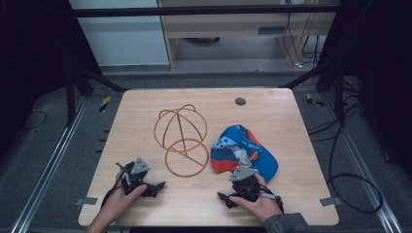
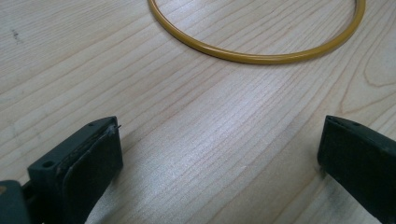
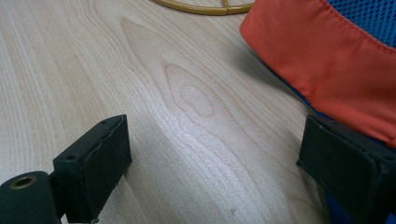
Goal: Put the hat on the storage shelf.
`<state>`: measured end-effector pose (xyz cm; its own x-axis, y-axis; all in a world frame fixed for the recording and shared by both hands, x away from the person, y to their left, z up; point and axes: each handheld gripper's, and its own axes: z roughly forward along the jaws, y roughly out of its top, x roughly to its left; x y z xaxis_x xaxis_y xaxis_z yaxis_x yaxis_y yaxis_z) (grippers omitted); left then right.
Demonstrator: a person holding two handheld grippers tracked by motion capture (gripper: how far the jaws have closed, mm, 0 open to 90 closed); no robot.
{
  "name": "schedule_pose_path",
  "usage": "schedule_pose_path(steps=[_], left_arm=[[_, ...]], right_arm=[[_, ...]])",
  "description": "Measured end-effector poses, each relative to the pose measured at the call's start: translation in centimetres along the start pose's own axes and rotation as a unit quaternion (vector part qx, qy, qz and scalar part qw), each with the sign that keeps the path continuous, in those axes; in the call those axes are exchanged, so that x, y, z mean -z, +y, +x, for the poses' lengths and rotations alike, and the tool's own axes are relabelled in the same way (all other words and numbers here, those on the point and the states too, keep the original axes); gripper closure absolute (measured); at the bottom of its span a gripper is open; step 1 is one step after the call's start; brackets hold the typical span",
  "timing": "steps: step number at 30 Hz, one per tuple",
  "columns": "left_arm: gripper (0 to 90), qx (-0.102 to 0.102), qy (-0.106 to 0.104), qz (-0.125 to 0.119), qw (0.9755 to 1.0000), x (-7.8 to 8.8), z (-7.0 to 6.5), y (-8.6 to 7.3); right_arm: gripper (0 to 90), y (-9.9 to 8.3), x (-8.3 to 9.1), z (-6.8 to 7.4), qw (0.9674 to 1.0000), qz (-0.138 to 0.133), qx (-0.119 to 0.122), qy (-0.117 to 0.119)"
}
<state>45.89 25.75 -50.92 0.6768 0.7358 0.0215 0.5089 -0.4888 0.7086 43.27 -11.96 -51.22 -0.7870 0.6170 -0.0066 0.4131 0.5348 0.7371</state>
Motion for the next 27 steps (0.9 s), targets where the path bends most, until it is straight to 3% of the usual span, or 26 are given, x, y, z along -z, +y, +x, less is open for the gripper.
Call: schedule_pose_path(steps=[12, 13, 16, 21, 27], left_arm=[[0.0, 0.004, 0.002, 0.000, 1.0000, 0.0, -0.1, 0.0], [0.0, 0.004, 0.002, 0.000, 1.0000, 0.0, -0.1, 0.0], [0.0, 0.004, 0.002, 0.000, 1.0000, 0.0, -0.1, 0.0], [0.0, 0.004, 0.002, 0.000, 1.0000, 0.0, -0.1, 0.0], [0.0, 0.004, 0.002, 0.000, 1.0000, 0.0, -0.1, 0.0]], right_arm=[[10.4, 0.1, 0.3, 0.0, 0.9999, 0.002, -0.010, 0.000], [11.7, 0.2, 0.8, -0.1, 0.9997, -0.014, -0.018, 0.004], [12.1, 0.3, 1.2, -0.1, 0.9994, -0.023, -0.025, 0.006], [12.0, 0.4, 1.1, 0.3, 0.9997, -0.021, -0.007, 0.002], [9.9, 0.4, 1.2, 0.2, 0.9998, -0.017, -0.006, 0.004]])
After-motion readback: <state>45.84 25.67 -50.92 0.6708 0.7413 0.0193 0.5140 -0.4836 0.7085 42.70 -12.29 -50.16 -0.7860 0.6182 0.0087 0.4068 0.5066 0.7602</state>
